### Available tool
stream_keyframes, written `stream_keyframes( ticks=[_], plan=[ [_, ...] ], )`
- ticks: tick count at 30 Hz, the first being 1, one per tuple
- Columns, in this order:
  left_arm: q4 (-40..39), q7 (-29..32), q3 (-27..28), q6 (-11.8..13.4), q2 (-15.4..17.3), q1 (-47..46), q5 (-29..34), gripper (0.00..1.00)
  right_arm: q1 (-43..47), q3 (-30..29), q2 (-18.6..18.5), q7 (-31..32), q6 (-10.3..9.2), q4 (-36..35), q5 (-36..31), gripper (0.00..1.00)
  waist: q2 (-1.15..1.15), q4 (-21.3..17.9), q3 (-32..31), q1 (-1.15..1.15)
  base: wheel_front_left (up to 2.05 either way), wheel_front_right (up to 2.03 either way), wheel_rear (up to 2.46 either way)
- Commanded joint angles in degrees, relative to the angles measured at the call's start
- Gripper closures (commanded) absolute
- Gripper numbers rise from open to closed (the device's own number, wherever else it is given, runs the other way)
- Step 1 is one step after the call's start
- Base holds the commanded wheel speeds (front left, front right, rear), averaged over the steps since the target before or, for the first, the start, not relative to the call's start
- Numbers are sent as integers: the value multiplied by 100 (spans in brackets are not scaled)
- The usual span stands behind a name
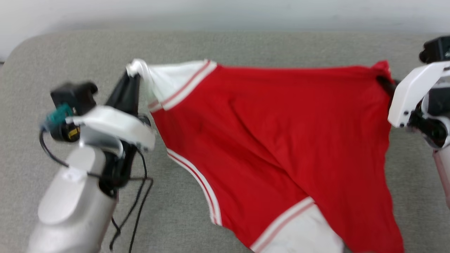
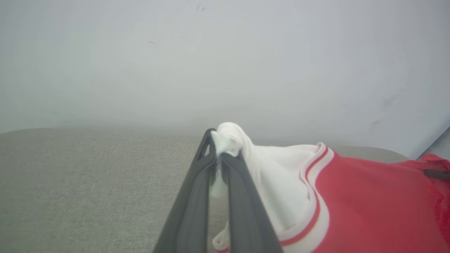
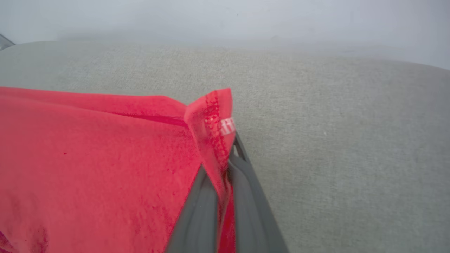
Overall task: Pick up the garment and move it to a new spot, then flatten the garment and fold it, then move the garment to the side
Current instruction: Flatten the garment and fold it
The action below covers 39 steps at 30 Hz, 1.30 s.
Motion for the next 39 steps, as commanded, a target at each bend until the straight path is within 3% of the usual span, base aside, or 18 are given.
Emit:
stream_keyframes(
  ticks=[1,12,24,31,39],
  plan=[
    [146,-9,44,-40,-24,-233,-37,100,-169,-99,46,-95,-8,97,-46,100,0,-147,-164,0,0,0,0],
    [2090,71,220,-381,25,-2975,63,100,-1792,-761,547,-1047,-9,831,-489,100,0,-553,-159,0,0,0,0],
    [3173,21,255,-503,238,-5339,330,100,-3803,-1047,524,-1748,-11,1304,-779,100,0,-754,691,0,0,0,0],
    [3495,48,208,-614,150,-5763,285,100,-4156,-983,629,-1966,-11,1535,-846,100,0,-690,1353,0,0,0,0],
    [3997,-106,261,-853,1,-5379,45,100,-3888,-548,631,-2130,-10,1807,-775,100,0,-593,1735,0,0,0,0]
  ],
)
